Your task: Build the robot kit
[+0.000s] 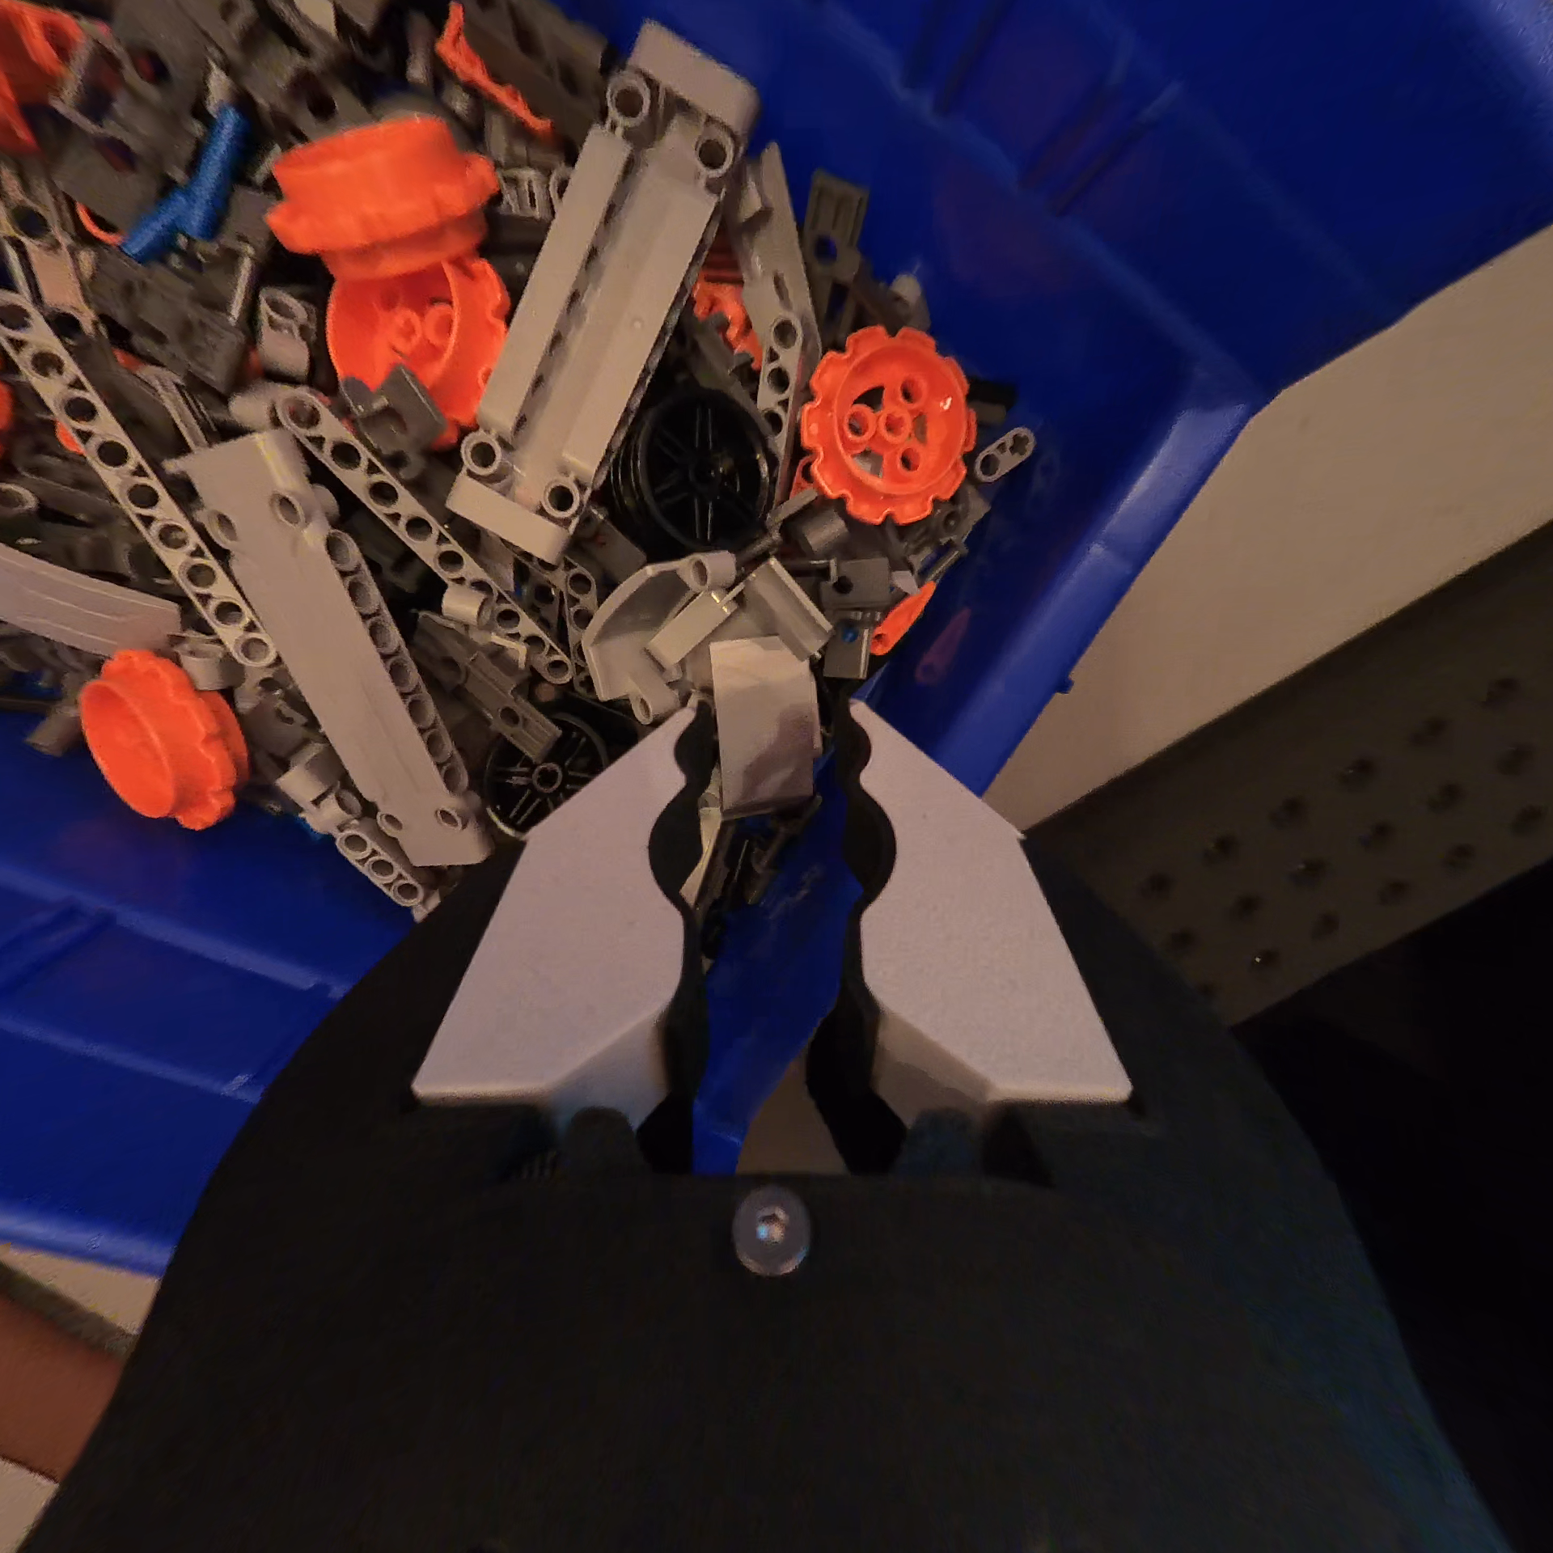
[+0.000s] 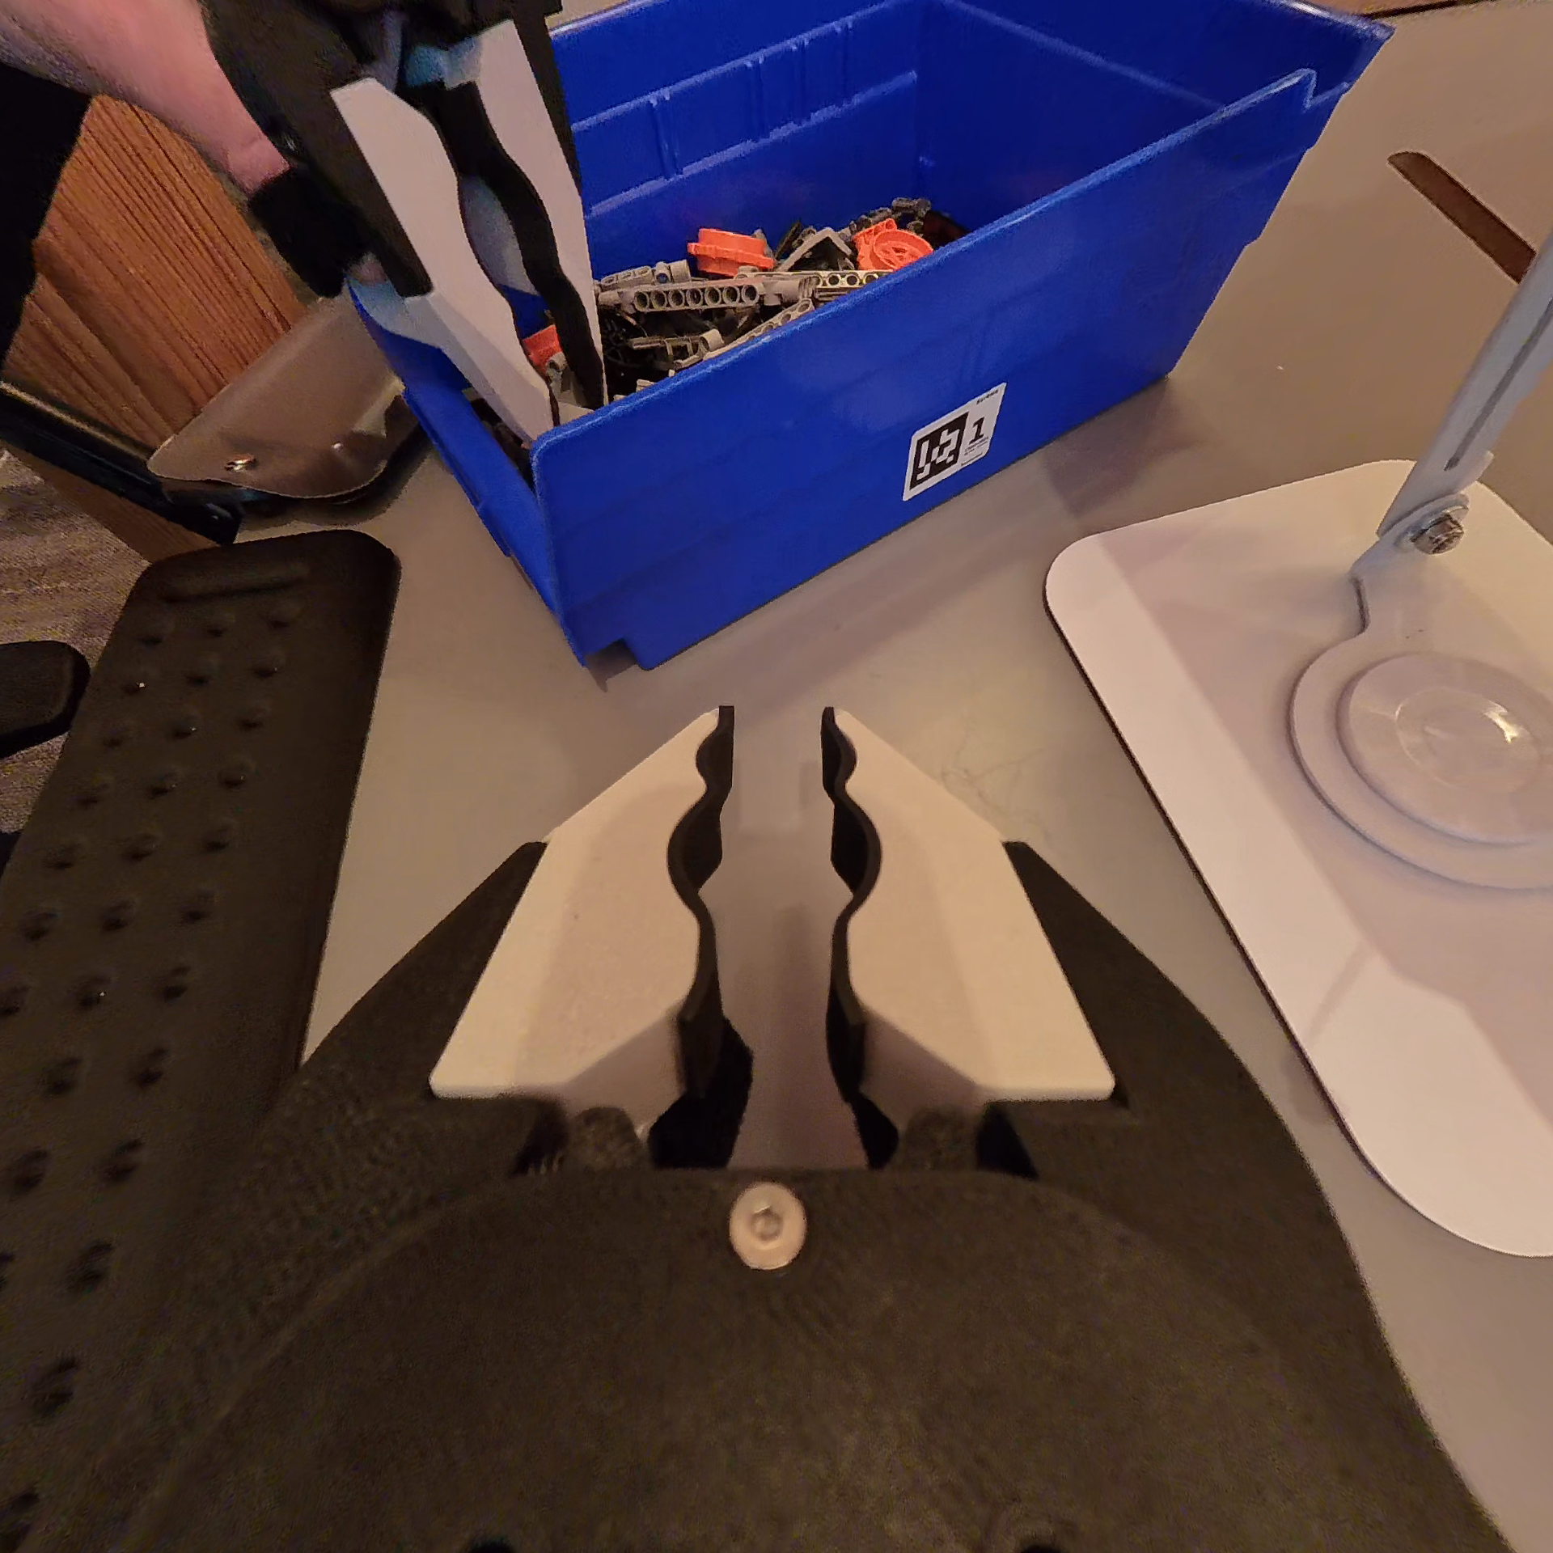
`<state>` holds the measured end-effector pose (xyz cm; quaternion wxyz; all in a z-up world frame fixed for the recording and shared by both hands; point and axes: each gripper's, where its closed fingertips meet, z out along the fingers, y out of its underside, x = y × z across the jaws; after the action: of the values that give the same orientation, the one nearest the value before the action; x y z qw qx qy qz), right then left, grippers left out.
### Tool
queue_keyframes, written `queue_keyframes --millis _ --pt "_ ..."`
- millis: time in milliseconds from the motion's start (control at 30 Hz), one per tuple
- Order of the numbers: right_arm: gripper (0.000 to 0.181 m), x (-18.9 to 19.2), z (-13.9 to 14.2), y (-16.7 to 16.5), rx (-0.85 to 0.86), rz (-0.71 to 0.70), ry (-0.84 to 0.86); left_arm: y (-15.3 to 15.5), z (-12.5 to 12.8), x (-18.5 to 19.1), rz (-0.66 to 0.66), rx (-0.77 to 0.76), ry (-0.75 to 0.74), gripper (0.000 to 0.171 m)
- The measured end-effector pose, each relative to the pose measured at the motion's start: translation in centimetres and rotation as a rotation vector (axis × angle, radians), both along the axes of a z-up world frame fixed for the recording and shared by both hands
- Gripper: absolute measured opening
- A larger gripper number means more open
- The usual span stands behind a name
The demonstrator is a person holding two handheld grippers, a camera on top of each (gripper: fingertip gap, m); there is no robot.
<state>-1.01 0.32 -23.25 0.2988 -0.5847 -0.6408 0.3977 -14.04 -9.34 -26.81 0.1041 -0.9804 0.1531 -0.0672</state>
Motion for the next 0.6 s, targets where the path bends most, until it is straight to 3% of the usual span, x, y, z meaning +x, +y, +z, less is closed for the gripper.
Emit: queue_keyframes --millis 233,400,600 --pt "0.018 0.1 -0.2 0.1 -0.003 0.002 -0.003 0.2 -0.8 -0.5 -0.014 -0.034 0.080 0.023" --pt "0.018 0.2 0.3 0.5 -0.011 -0.007 0.011 1.5 1.6 -1.2 -0.007 0.075 0.025 0.027" --pt "0.018 0.3 0.5 0.6 -0.019 -0.008 0.019 3.3 0.8 -2.1 -0.087 0.104 0.159 0.027"
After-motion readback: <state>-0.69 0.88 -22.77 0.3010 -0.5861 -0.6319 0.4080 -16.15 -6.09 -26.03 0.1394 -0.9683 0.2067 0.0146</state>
